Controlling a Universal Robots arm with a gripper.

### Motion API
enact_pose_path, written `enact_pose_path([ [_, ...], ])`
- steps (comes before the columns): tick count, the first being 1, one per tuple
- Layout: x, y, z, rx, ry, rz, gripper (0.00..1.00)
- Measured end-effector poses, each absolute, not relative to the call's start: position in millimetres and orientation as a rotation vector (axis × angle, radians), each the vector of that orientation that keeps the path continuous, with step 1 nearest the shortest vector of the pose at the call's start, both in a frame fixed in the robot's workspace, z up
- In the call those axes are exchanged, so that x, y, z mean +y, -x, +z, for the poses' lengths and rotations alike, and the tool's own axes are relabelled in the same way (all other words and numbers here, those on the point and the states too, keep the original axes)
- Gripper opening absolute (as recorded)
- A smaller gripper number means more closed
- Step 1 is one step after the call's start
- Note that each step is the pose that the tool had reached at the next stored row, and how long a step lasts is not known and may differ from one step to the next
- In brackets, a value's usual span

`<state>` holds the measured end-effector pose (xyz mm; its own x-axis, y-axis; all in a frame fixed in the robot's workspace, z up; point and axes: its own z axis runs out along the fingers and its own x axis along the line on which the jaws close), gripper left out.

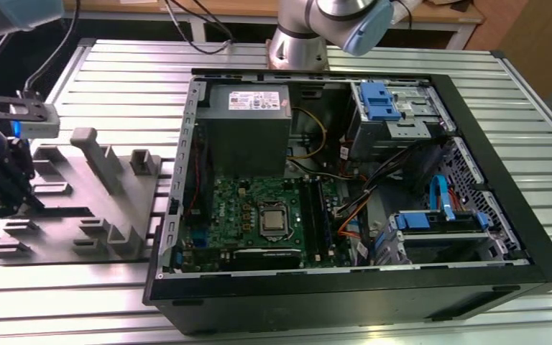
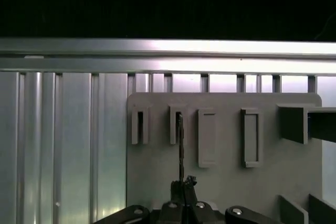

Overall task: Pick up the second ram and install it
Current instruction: 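Pick up the second ram and move it above second insertion slot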

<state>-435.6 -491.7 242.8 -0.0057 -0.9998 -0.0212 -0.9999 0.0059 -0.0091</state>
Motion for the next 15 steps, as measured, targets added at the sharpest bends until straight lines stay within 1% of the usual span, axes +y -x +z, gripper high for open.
enact_pose_path([
  [15, -491.7, 435.6, 296.8, 2.213, 2.2, 0.013, 0.11],
])
